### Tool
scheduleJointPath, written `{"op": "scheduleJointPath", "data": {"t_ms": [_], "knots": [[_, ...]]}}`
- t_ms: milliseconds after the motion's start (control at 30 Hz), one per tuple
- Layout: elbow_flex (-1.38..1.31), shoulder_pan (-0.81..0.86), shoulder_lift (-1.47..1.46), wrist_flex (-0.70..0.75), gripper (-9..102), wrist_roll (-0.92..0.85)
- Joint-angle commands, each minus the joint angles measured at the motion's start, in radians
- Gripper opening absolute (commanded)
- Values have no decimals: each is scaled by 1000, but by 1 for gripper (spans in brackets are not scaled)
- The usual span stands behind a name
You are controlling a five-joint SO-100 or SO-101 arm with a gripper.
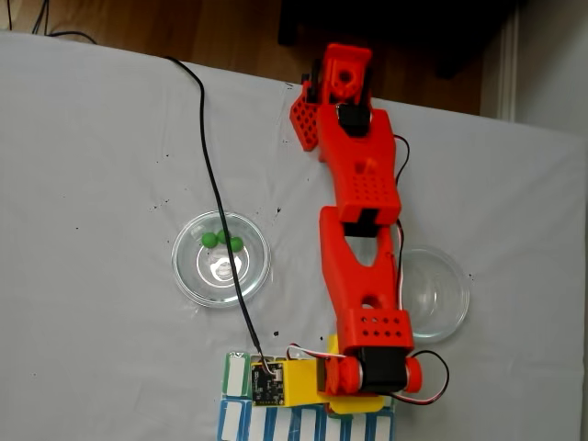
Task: Sort medicines into box.
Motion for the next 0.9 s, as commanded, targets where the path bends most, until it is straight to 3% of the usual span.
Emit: {"op": "scheduleJointPath", "data": {"t_ms": [0, 300, 567, 867], "knots": [[-20, -15, 100, 37, 21, 2], [89, 5, 198, 37, 20, -31], [290, 69, 405, 37, 2, -77], [538, 184, 649, 37, 1, -143]]}}
